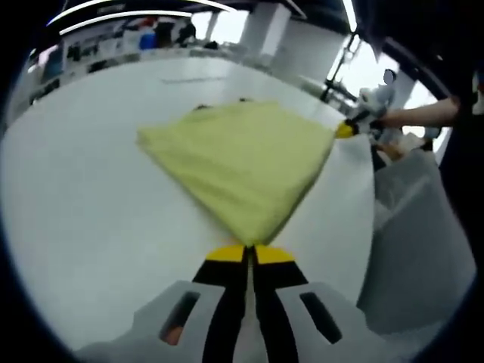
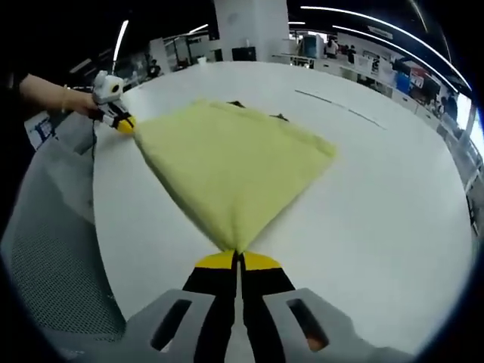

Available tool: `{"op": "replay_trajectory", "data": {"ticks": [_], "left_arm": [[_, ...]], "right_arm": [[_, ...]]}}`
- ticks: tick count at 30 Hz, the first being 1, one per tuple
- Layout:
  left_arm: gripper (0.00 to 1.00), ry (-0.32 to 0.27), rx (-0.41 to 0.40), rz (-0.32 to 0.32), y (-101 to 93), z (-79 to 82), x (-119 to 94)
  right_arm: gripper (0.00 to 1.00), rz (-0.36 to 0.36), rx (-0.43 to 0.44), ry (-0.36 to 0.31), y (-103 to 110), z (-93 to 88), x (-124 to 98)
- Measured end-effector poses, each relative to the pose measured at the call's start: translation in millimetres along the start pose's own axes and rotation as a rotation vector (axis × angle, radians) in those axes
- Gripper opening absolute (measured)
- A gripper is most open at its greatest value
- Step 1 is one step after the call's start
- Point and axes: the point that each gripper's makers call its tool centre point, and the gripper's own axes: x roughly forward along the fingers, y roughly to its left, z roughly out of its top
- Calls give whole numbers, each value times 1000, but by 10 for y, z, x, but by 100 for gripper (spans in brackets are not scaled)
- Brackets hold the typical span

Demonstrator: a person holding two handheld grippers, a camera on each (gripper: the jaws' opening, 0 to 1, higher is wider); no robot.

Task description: Fold the garment on the visible template until the final outline fits inside the template.

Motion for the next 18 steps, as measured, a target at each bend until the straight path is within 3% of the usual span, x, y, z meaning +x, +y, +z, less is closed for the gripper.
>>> {"op": "replay_trajectory", "data": {"ticks": [18], "left_arm": [[0, 5, -14, -1, -15, -15, -4]], "right_arm": [[2, -3, 9, 15, 5, -60, 1]]}}
